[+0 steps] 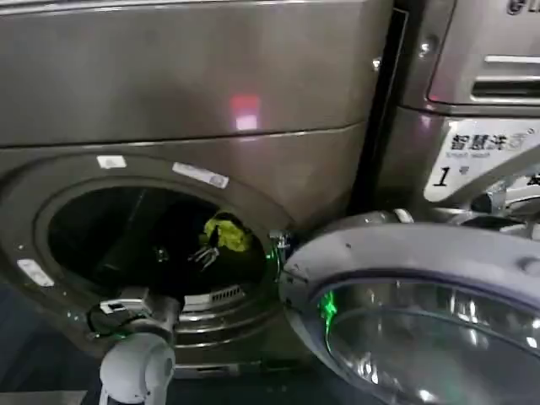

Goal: Grasp the clothes from the dryer.

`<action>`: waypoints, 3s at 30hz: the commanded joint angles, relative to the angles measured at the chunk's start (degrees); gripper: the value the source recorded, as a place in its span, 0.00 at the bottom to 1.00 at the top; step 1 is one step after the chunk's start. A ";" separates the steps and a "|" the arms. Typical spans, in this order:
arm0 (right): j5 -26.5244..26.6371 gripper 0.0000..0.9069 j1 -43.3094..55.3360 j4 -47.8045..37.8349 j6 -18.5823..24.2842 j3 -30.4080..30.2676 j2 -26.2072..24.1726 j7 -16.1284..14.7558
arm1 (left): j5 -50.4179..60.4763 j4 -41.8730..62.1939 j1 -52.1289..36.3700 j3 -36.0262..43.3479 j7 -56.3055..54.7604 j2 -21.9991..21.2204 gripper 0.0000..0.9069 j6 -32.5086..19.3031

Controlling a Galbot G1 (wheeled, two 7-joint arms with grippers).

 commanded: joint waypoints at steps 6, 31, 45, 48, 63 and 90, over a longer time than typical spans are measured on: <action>-2.97 1.00 -1.08 0.14 -0.35 1.27 0.18 0.18 | -1.23 12.12 -11.29 -1.74 0.14 2.27 1.00 -1.93; -2.89 1.00 0.28 -1.55 0.95 0.85 0.48 -0.05 | 28.21 87.47 -67.84 16.25 43.94 15.41 1.00 -20.43; -2.82 1.00 0.05 -1.54 1.32 1.51 0.68 0.05 | 66.19 103.67 -78.33 27.49 63.33 13.44 1.00 -34.08; -2.77 1.00 0.13 -1.01 1.26 1.41 0.81 0.03 | 67.12 105.96 -78.61 31.11 63.41 13.36 1.00 -33.12; -2.84 1.00 0.12 -0.14 1.34 1.06 1.23 -0.02 | 69.85 107.28 -79.79 37.55 64.75 13.29 1.00 -32.59; -3.26 1.00 0.75 -0.44 1.55 0.55 1.65 -0.09 | 66.11 108.50 -77.44 36.74 66.89 12.50 0.00 -31.91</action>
